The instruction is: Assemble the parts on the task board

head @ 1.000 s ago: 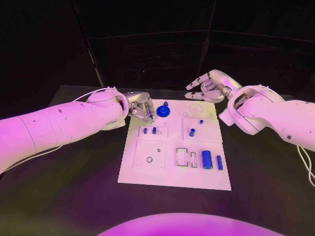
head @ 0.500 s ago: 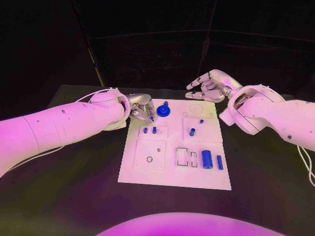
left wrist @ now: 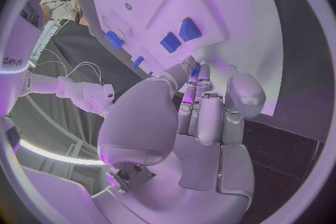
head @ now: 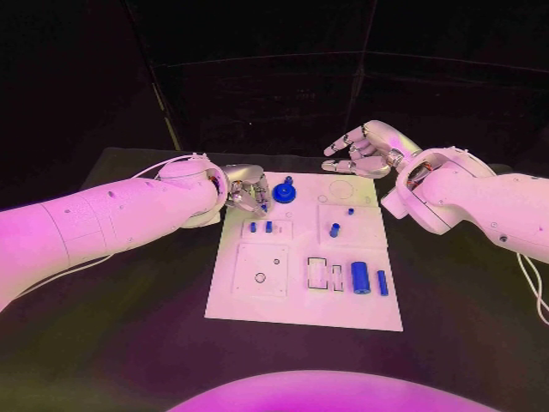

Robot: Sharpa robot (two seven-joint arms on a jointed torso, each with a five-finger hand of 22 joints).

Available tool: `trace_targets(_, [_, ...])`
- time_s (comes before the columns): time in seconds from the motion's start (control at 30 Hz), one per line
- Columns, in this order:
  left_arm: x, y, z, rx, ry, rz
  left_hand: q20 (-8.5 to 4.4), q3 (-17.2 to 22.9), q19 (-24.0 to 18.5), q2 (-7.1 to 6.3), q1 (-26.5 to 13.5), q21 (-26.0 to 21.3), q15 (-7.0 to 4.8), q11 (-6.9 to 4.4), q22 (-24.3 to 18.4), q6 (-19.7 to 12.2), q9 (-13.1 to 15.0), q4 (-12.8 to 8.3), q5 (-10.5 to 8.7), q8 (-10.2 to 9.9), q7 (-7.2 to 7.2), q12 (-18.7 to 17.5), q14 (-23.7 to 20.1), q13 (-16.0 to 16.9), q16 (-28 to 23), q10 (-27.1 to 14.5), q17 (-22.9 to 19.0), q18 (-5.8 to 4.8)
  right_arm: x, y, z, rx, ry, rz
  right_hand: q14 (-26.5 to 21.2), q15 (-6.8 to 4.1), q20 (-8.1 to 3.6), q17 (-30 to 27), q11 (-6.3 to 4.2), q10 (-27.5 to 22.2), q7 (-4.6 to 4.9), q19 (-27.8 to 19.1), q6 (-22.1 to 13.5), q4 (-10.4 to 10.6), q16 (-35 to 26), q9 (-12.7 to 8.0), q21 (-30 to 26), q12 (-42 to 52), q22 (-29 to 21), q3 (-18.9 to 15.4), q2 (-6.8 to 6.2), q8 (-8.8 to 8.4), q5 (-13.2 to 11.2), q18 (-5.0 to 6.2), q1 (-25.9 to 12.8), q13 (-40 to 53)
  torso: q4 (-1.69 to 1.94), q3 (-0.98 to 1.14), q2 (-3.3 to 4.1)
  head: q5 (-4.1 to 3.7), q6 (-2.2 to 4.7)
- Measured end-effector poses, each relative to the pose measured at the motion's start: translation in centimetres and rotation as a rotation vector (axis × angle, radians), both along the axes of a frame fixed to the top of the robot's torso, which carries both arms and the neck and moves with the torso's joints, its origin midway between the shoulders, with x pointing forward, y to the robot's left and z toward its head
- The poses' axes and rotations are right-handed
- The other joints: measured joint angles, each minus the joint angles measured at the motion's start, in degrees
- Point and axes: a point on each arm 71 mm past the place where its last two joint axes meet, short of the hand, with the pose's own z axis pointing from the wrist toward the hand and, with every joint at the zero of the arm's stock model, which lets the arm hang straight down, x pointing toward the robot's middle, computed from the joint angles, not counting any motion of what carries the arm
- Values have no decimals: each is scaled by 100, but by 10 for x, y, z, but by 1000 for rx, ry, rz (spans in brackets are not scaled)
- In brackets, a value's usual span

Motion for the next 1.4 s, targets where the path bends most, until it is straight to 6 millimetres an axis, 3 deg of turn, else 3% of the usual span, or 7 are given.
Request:
trace_targets(0.67, [-1,-2,-1,2,4,-2,0,47,0,0,0,0,0,-10,-6,43,-9,-14,0,-1,-1,-5,0,-1,0,52,-10,0,0,0,0,0,0,0,0,0,0,4,0,0,0,0,0,0,0,0,0,0,1,0,0,0,0,0,0,0,3,2,-2,-14,0])
trace_targets(0.87, [0,-3,-1,7,8,2,0,84,0,-65,-65,-18,0,-7,-13,-1,-58,-14,0,-121,38,-110,0,-16,0,49,-36,0,0,0,0,0,0,0,0,0,0,3,0,0,0,0,0,0,0,0,0,0,1,0,0,0,0,0,0,0,3,3,-2,-16,-16])
trace_targets(1.03, [0,-4,-2,12,13,3,19,94,-19,-98,-98,-56,16,66,-40,-85,-104,-14,0,-196,62,-176,-16,-25,-22,-24,-71,0,0,0,0,0,0,0,0,0,0,3,0,0,0,0,0,0,0,0,0,0,1,0,0,0,0,0,0,0,3,3,-2,-18,-19])
trace_targets(1.4, [0,-5,-2,18,21,3,39,109,-39,-151,-151,-73,42,104,-60,-134,-141,2,0,-227,71,-223,1,-33,-22,-63,-117,0,0,-1,0,0,0,-1,0,0,0,2,0,0,0,0,0,0,0,0,0,0,1,0,0,0,0,0,0,0,2,3,-2,-28,-18])
